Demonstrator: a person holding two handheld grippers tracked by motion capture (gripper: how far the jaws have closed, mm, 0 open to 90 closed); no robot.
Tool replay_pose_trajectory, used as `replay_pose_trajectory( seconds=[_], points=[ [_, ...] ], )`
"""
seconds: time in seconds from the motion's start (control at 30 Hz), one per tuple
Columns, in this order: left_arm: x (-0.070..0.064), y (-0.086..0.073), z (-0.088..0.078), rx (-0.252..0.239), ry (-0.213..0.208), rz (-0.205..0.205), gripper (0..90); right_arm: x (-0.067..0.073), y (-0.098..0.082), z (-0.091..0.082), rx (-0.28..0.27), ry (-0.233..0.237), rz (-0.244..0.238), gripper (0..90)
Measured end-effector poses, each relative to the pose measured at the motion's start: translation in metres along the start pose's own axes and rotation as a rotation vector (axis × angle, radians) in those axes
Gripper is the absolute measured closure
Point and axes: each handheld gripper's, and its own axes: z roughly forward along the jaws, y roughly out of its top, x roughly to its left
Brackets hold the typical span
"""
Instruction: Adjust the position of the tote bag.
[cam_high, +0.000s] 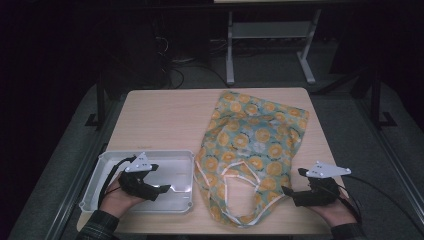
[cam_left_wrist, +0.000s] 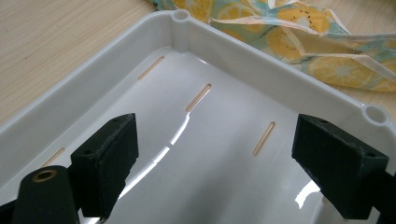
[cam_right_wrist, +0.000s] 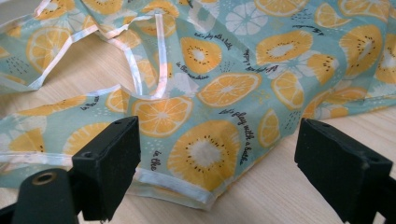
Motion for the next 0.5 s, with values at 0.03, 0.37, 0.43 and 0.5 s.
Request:
replay_pose_trajectory(
  seconds=[0.03,0.37,0.43,0.5],
  points=[
    [0.0002,-0.0001,0.0001,0.001,0.000,-0.006,14.3,-0.0007,-0.0002,-0.0002,0.000,0.000,0.002,13.9],
    [0.0025,0.0020,0.0008,-0.003,0.001,-0.014,14.3,-0.0034,-0.0018,-0.0038,-0.004,0.002,0.016,14.6],
    [0.0028,0.0020,0.0007,-0.006,0.000,-0.011,14.3,-0.0034,-0.0004,-0.0048,-0.007,0.003,0.023,15.1],
    [0.0023,0.0022,0.0004,-0.013,-0.002,-0.018,14.6,-0.0035,0.0015,-0.0044,-0.009,0.007,0.027,16.7]
  ],
)
